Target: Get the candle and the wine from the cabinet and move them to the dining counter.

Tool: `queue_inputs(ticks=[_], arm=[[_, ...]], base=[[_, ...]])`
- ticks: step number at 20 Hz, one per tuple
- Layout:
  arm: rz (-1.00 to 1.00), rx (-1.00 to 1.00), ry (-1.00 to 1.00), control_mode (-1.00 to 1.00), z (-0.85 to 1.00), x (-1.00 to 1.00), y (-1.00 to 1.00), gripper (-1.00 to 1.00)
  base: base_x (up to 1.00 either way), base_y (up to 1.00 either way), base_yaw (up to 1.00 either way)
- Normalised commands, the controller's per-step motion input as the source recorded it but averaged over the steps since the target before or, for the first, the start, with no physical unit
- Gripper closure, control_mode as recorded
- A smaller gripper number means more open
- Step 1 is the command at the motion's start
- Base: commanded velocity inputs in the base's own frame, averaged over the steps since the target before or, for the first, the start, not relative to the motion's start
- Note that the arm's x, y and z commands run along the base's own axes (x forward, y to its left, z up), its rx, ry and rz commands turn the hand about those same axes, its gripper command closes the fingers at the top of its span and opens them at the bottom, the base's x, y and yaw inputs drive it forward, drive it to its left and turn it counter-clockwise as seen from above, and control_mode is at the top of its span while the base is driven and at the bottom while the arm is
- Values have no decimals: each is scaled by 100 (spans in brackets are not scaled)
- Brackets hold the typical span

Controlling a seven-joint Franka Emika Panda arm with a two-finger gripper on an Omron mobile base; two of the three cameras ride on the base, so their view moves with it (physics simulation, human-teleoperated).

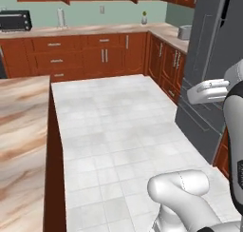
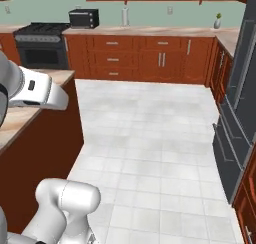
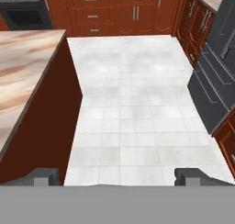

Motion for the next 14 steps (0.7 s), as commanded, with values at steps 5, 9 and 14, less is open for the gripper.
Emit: queue_inputs(ticks=[5,9,14], arm=[[0,0,0,100,0,0,0,-100],[0,0,0,100,0,0,0,-100],[0,0,0,100,0,0,0,-100]], base=[[100,-19,5],[100,-19,1],[100,-52,0]])
